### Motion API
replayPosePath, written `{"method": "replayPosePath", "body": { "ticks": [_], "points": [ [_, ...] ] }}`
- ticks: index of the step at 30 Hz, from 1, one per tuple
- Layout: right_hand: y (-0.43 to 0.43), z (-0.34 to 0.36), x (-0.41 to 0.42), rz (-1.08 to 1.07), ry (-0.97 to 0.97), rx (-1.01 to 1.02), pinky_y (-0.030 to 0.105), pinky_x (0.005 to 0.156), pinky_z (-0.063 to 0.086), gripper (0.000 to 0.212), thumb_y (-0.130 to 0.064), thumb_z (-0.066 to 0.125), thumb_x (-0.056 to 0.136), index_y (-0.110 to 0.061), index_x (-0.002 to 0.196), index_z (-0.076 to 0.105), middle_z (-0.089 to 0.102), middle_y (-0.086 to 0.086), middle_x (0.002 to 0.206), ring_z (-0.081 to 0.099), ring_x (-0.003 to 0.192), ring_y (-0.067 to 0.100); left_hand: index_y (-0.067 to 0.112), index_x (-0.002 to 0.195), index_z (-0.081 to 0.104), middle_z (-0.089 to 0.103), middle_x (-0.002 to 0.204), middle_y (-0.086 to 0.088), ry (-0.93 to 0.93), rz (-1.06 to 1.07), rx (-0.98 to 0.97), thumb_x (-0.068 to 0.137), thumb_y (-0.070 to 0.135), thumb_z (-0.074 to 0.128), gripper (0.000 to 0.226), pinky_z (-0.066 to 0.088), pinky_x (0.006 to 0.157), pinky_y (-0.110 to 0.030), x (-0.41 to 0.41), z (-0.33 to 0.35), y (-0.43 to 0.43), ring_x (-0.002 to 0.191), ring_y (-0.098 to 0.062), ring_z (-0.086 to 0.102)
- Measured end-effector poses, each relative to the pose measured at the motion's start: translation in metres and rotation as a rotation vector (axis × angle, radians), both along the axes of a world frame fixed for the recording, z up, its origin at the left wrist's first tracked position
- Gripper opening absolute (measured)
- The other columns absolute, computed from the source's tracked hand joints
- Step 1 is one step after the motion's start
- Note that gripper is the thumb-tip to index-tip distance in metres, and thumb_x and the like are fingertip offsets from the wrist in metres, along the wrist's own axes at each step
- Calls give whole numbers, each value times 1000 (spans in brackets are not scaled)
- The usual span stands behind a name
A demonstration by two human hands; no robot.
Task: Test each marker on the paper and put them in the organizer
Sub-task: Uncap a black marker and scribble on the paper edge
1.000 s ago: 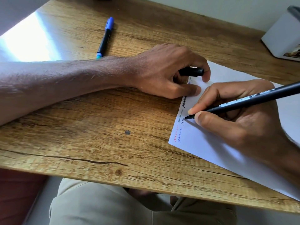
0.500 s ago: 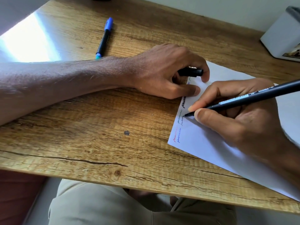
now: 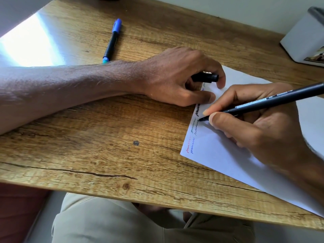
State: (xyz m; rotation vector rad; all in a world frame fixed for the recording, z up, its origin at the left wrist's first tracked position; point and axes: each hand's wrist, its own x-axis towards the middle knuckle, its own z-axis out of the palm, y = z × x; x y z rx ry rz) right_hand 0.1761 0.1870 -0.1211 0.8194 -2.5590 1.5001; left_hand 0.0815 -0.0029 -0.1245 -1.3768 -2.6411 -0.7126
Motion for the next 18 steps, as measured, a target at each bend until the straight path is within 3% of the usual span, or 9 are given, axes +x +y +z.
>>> {"method": "replayPosePath", "body": {
  "ticks": [3, 7, 9, 12, 18],
  "points": [
    [3, 0, -2, -42, -38, -53, 10, 47, 38, 8, 2, 69, 79, -2, 76, 74, 60, -15, 49, 51, 39, 3, 24, 123, 68, 50, 57, 26, 9, -38, 29, 93, 43, 61, 37, 30, 53, -6, -2, 1, -2, 59, 13, 50],
    [8, -2, -8, -121, -94, -297, 24, 40, 37, 8, 0, 67, 86, -1, 84, 75, 60, 12, 58, 45, 43, 25, 10, 123, 58, 55, 72, 38, 12, -31, 153, 96, 32, 64, 35, 32, 54, -4, 1, -2, -4, 58, 15, 48],
    [10, 0, -10, -151, -111, -354, 26, 42, 40, 10, -2, 66, 89, -1, 91, 76, 63, 21, 69, 49, 52, 29, 8, 116, 58, 56, 74, 31, -2, -10, 231, 98, 31, 54, 29, 32, 56, -9, 3, -1, -5, 59, 8, 48],
    [15, 3, -11, -162, -108, -405, 29, 45, 44, 16, -6, 63, 93, 0, 101, 75, 68, 17, 80, 56, 65, 26, 13, 98, 61, 52, 75, 12, -7, 35, 255, 98, 23, 43, 20, 32, 63, -19, 4, 0, -7, 68, -6, 50],
    [20, 11, -11, -165, -69, -460, 30, 48, 46, 27, -18, 56, 90, -2, 103, 73, 69, 14, 82, 59, 68, 24, 18, 91, 66, 54, 79, 8, -63, 53, 228, 97, 17, 39, 28, 32, 74, -15, 2, 2, -7, 78, -10, 52]
  ]
}}
